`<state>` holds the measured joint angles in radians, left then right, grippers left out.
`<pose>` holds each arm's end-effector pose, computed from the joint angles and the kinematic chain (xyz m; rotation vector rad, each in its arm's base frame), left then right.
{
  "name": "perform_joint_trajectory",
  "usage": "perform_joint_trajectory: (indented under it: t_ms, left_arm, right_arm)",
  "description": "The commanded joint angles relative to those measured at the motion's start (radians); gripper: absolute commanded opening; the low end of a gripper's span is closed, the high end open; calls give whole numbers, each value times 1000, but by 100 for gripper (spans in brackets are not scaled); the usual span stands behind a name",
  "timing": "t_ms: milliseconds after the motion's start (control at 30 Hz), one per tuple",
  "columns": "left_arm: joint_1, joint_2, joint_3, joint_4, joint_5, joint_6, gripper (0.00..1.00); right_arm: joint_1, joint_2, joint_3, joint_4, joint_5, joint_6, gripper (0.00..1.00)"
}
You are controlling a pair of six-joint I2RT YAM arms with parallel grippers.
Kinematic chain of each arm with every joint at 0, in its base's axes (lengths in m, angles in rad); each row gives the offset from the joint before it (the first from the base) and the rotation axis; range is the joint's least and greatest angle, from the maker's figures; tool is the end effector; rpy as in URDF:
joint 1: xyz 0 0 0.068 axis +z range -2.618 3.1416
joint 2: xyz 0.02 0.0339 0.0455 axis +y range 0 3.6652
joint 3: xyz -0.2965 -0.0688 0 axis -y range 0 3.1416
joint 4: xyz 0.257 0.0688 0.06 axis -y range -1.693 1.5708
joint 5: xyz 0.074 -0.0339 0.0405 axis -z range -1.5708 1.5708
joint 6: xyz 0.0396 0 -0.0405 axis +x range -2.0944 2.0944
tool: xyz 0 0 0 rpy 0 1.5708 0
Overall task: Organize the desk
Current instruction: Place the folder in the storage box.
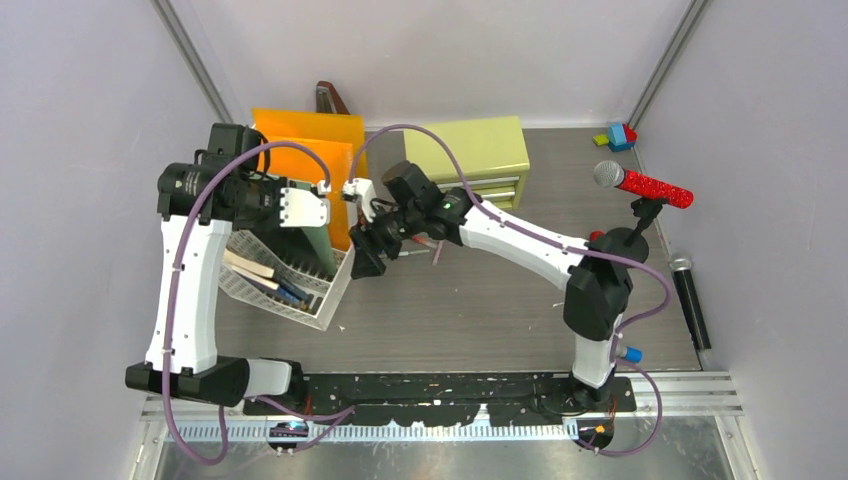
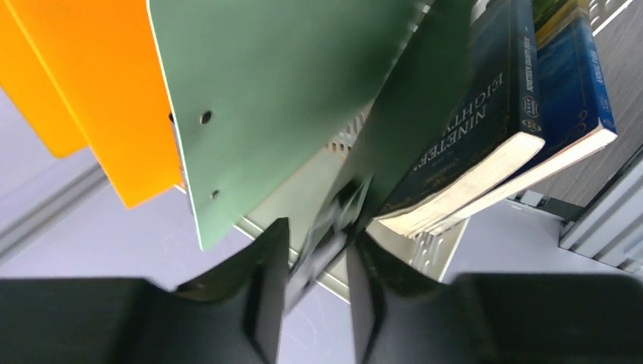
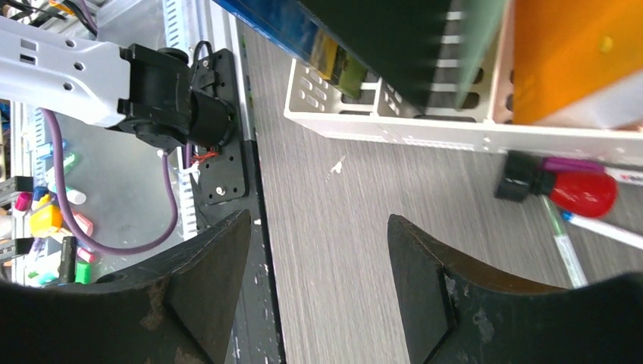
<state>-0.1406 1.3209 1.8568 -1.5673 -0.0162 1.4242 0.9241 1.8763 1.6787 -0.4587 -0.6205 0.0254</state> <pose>0.1935 -0.0267 0.4861 1.8863 1.9061 0.4612 0.2571 0.3787 0.3398 -1.3420 1.9373 1.1874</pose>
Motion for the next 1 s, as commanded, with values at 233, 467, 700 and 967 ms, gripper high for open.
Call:
perform_joint_trajectory:
  t_ms: [233, 467, 700, 967]
  left_arm:
    - [8, -38, -34, 159, -58, -54, 68]
    - [7, -115, -111, 361, -47, -173, 92]
    - [-41, -190, -118, 416, 81, -512, 100]
    - [-243, -207, -174, 356, 275, -896, 99]
  right_arm:
    - [-92, -176, -117, 18, 13, -56, 72]
    - [-133, -219, -174, 41, 22, -79, 72]
    - [-177, -265, -244, 40, 47, -133, 73]
    - [-280, -312, -317, 43, 32, -142, 73]
